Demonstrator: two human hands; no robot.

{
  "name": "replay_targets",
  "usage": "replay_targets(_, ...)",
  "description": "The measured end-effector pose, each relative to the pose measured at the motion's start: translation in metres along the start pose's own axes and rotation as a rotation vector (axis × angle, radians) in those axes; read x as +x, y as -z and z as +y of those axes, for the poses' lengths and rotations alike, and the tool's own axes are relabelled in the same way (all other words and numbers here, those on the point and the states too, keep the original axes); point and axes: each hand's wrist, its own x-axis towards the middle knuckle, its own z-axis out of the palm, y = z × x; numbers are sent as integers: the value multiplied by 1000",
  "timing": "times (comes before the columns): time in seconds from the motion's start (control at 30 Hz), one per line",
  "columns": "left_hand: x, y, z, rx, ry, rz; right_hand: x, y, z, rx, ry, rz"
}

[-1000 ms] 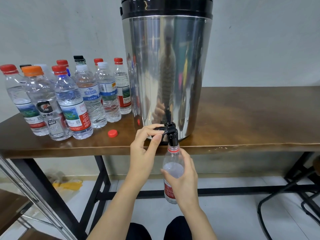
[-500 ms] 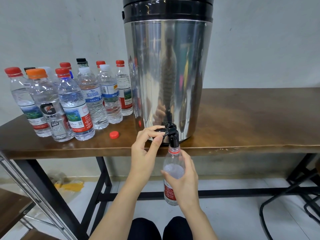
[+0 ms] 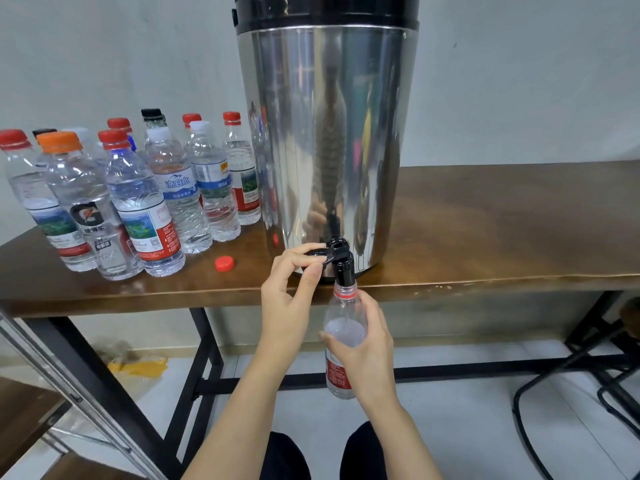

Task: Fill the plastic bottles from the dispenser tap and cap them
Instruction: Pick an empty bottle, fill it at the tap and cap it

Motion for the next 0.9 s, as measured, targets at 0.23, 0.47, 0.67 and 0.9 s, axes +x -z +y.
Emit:
replay_targets(0.23, -2, -1, -2, -26, -10, 14, -1, 0, -2, -20, 18, -3)
replay_targets(0.47, -2, -1, -4, -43, -11, 15, -1, 1, 0, -22, 25, -1)
replay_targets(0.67, -4, -4, -5, -60, -7, 24, 0, 2, 2, -35, 21, 5)
replay_targets(0.9, -3, -3, -3, -56, -9, 22, -1, 2, 0, -33, 16, 2)
